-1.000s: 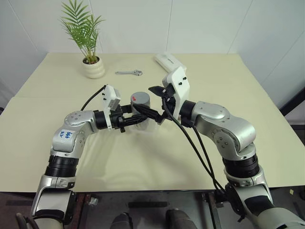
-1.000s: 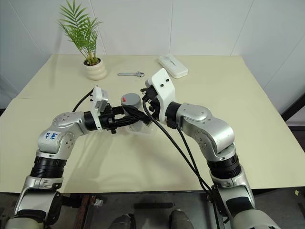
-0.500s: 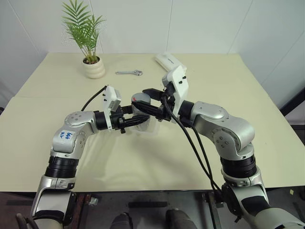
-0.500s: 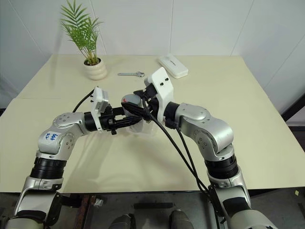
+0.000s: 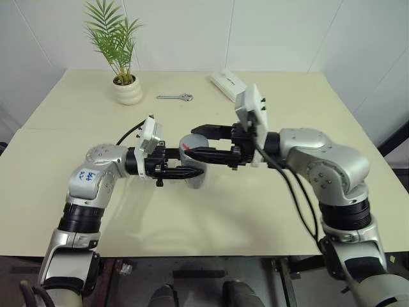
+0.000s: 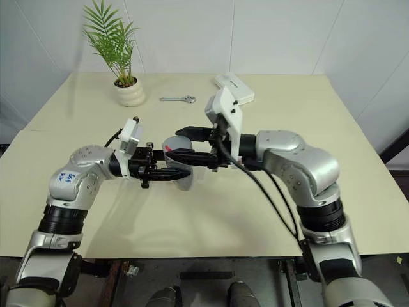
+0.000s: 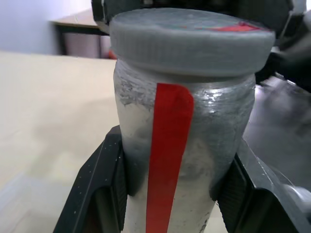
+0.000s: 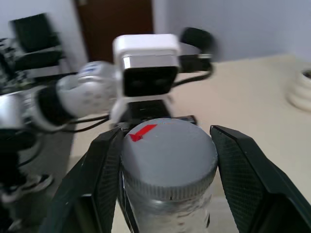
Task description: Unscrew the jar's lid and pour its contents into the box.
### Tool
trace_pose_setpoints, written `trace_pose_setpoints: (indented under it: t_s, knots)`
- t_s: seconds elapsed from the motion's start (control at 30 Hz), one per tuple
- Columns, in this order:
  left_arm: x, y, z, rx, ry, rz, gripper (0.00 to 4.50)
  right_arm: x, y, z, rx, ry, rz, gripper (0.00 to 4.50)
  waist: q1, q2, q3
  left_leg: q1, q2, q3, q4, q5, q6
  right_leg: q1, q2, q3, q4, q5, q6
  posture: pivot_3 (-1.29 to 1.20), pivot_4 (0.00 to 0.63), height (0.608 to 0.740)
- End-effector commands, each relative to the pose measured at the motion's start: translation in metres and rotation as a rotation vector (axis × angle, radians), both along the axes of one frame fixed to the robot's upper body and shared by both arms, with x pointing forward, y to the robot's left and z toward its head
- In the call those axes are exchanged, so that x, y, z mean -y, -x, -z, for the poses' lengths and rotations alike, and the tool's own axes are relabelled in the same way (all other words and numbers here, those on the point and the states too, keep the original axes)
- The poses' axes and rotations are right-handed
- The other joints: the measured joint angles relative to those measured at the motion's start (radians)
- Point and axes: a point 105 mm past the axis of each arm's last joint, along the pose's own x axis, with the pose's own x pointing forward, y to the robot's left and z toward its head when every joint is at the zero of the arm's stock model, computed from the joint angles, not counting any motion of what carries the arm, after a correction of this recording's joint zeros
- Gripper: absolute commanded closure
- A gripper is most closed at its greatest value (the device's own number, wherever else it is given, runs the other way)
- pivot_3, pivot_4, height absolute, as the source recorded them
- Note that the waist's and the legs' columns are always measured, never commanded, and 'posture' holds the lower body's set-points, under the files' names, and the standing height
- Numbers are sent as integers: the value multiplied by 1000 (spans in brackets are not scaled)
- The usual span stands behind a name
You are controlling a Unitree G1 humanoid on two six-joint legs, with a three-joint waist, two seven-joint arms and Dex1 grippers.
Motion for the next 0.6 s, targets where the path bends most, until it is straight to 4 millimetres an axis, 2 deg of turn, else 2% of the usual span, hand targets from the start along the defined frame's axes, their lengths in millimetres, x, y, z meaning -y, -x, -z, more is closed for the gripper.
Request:
trace_pose_setpoints:
  t_s: [0.03,0.23,0.43,0.5,0.6]
  knots:
    - [1,8,-20,67,26,92,2546,4,7,5,3,78,-99,2001,-2,0,0,0,0,0,0,0,0,0,0,0,0,0,0,0,150,740]
    - [1,5,-19,105,7,93,2546,9,1,-6,18,67,-103,2001,-8,0,0,0,1,1,-1,0,1,-1,1,2,1,0,0,0,150,740]
    - [-3,3,-18,109,5,71,2546,9,-5,-5,15,47,-60,2001,-3,0,0,0,1,2,0,0,1,-2,1,2,1,0,0,0,150,740]
    - [-6,1,-20,115,4,55,2546,12,-4,-9,0,17,-56,1261,-3,0,0,0,1,2,0,0,1,-2,1,2,1,0,0,0,150,740]
    - [-11,-1,-23,123,4,30,2546,19,-5,-18,0,-29,-34,379,-2,0,0,0,1,2,0,0,1,-2,1,3,1,0,0,0,150,740]
